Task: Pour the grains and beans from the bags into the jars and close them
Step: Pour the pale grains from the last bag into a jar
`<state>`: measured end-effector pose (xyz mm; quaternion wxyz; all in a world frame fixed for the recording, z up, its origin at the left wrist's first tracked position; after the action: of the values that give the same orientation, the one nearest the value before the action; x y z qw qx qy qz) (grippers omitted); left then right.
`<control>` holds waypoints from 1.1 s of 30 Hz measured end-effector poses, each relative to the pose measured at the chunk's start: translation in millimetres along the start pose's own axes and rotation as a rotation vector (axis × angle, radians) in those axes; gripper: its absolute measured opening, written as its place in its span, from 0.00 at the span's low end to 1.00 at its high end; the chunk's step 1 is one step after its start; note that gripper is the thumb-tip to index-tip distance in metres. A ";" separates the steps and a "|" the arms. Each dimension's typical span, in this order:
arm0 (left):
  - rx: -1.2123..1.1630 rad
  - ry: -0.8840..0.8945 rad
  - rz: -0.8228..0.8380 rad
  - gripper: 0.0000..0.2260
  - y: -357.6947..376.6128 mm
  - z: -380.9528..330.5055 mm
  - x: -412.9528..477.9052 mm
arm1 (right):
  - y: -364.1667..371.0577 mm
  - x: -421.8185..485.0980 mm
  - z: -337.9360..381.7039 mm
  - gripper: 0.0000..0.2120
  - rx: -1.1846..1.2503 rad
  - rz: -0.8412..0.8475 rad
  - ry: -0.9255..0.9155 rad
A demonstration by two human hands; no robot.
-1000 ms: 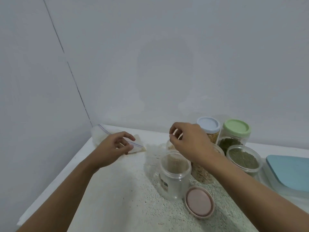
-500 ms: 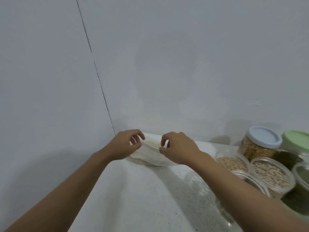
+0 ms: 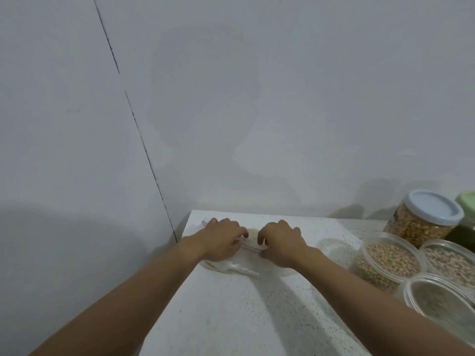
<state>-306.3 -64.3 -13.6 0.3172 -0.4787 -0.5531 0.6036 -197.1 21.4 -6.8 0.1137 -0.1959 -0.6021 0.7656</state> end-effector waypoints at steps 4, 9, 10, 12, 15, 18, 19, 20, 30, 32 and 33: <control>0.065 0.053 0.008 0.16 -6.1 1.8 -4.7 | 0.4 -0.5 7.0 0.19 -0.029 0.057 -0.021; -0.025 0.101 -0.020 0.11 -15.5 11.6 -9.4 | -7.4 -0.1 15.8 0.08 0.021 -0.009 -0.059; -0.070 0.106 -0.027 0.09 -20.0 13.1 -10.7 | -12.8 -1.5 16.4 0.08 0.057 -0.028 -0.064; -0.144 0.113 -0.024 0.10 -30.6 15.7 -13.0 | -27.6 -4.2 17.4 0.09 0.163 -0.068 -0.076; -0.231 0.126 -0.010 0.11 -53.8 14.8 -21.7 | -57.7 -11.7 20.0 0.10 0.284 -0.158 -0.115; -0.387 0.165 0.011 0.09 -82.1 7.3 -37.2 | -85.9 -24.0 20.5 0.10 0.314 -0.219 -0.164; -0.423 0.182 0.022 0.08 -90.7 3.3 -42.6 | -93.4 -28.7 20.6 0.09 0.327 -0.232 -0.177; -0.442 0.200 0.025 0.07 -98.0 -0.6 -47.2 | -99.0 -31.8 20.4 0.08 0.337 -0.243 -0.186; -0.516 0.103 -0.107 0.07 -137.5 -26.0 -67.8 | -133.8 -58.5 17.2 0.06 0.316 -0.485 -0.261; -0.556 0.077 -0.130 0.08 -144.5 -37.2 -73.4 | -140.3 -66.3 13.1 0.05 0.309 -0.513 -0.280; -0.585 0.067 -0.140 0.08 -147.7 -42.3 -76.7 | -143.8 -69.7 11.7 0.04 0.302 -0.533 -0.293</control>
<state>-262.5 -91.3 150.3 0.2250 -0.5302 -0.7242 0.3792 -148.5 18.4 145.9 0.2499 0.0994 -0.5219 0.8095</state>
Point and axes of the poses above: each hand's wrist, its own x-axis towards the middle knuckle, its own y-axis out of the palm, z = x × y, the point moved 6 cm from there along x, towards the middle knuckle, and after that the axes turned 6 degrees about -y, right-handed, at the moved point
